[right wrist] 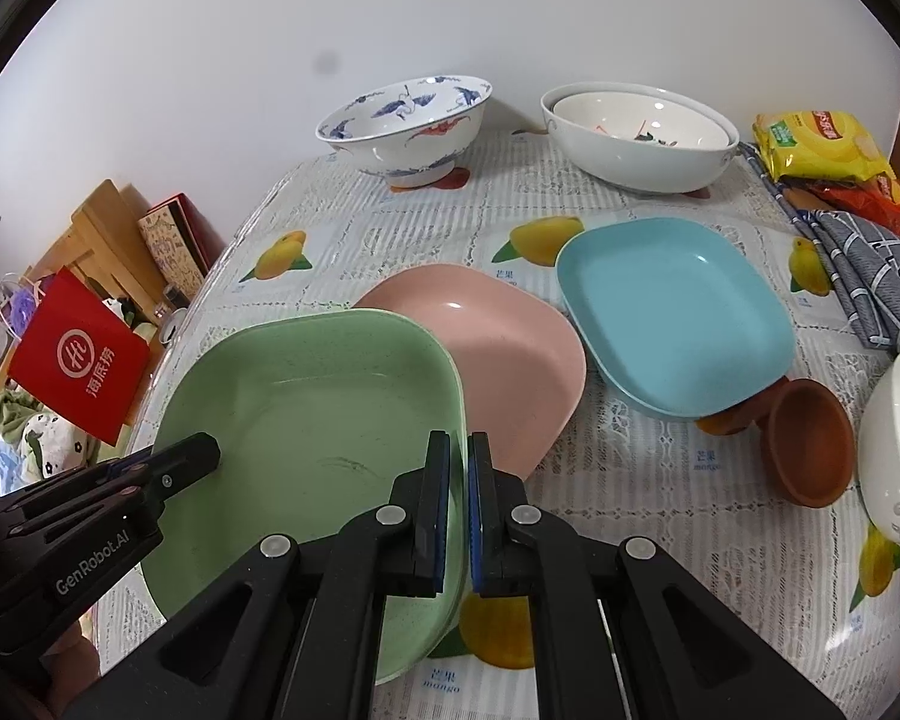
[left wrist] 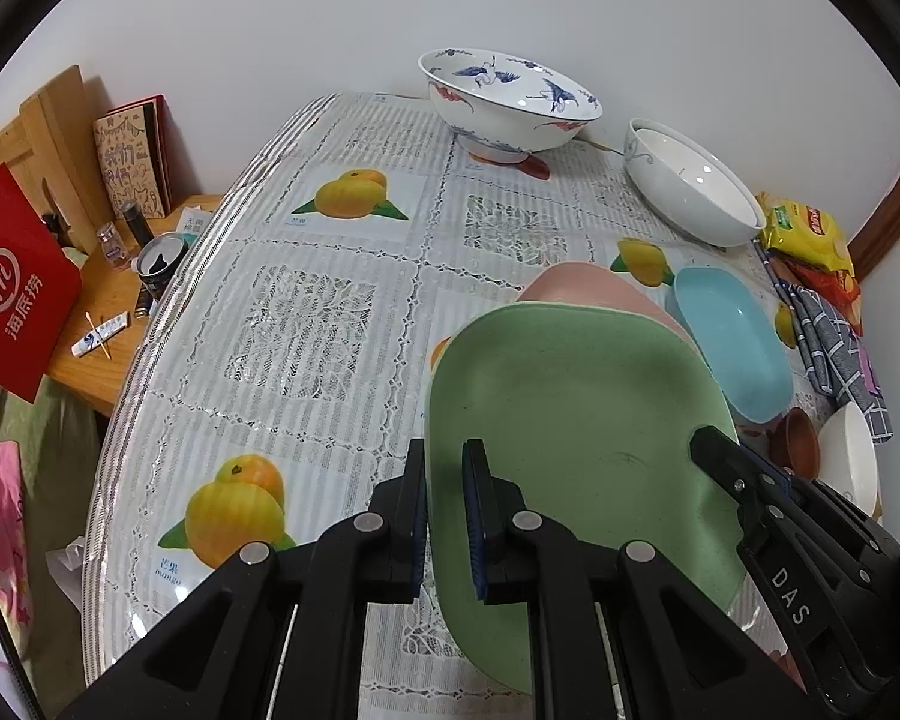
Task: Organize plates and bowls
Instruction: 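Carry the green plate over the pink plate with both grippers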
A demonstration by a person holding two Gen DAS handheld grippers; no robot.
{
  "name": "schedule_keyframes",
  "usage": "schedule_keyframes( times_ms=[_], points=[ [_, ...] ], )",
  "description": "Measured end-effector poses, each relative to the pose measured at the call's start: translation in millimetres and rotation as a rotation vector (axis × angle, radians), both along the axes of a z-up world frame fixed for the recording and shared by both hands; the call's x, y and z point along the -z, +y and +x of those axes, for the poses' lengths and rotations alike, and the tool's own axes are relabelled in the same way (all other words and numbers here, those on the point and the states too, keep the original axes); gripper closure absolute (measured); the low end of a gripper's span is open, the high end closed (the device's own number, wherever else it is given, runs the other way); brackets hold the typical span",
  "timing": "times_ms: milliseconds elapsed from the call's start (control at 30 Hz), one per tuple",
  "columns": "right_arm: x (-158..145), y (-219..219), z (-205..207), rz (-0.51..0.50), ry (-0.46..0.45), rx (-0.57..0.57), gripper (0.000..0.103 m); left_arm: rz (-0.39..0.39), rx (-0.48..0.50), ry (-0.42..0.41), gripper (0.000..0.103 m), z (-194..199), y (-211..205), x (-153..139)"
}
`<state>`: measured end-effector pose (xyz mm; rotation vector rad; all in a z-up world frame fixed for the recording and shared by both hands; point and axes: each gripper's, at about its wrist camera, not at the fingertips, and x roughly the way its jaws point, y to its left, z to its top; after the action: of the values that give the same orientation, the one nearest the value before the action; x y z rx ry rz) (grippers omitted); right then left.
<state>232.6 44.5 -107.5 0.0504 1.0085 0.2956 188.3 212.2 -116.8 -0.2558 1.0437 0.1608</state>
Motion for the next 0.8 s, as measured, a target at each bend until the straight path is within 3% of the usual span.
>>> schedule_keyframes(
  times_ms=[800],
  points=[
    [18, -2, 56, -0.038, -0.005, -0.049, 0.096, 0.007, -0.013, 0.039, 0.092, 41, -9, 19]
  ],
)
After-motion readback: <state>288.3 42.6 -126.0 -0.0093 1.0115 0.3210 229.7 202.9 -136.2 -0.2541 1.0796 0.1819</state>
